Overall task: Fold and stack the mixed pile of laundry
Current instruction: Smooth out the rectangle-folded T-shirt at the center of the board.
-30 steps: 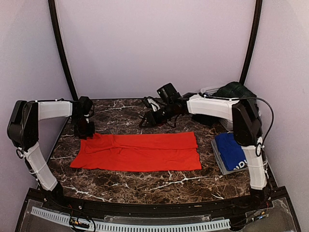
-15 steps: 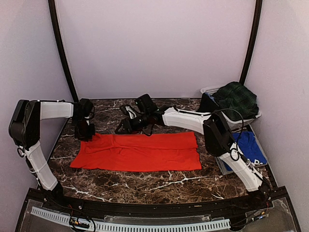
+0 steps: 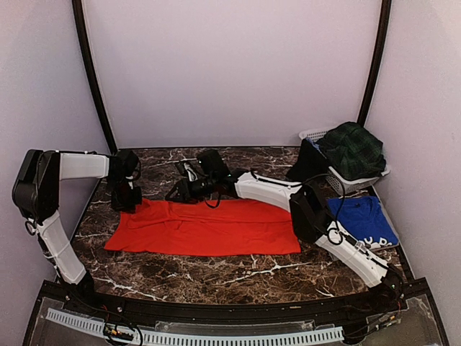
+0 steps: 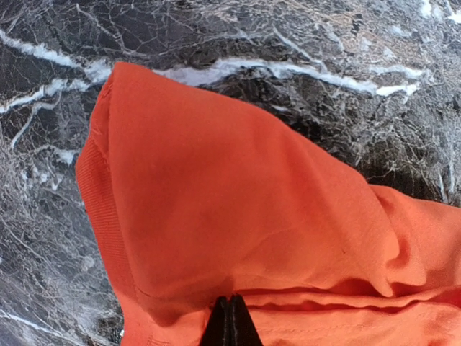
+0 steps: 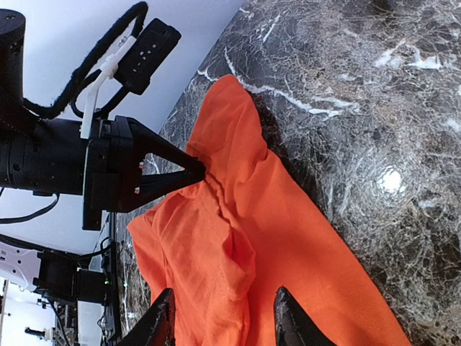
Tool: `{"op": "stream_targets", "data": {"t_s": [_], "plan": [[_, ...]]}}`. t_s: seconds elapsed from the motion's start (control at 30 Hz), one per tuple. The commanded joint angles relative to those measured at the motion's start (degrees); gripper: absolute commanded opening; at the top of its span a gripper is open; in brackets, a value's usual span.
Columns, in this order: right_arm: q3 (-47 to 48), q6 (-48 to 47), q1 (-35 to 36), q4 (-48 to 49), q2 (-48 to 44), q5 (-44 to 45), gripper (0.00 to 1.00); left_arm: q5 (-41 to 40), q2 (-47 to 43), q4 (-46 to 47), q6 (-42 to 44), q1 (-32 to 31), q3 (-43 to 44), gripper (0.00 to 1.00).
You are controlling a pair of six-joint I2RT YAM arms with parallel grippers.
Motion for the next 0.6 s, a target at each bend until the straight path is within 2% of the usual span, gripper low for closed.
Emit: {"op": "stream_targets", "data": {"t_s": [0.0,0.13,0.57], "plan": [[2.9,2.6,0.8,5.1,1.5,-1.8,0.41,1.2,-4.4,-0.8,0.3,0.0,-1.2,0.0],[3.9,3.5,1.1,6.0,3.0,-3.0,0.37,0.9,-7.4,-2.6,0.7,-0.9,-1.6,0.0],[5.1,3.1,1.7,5.3,4.3,-2.4,0.37,-4.8,-11.3,-13.8,1.3,-7.1,-0.5,0.0]]}}
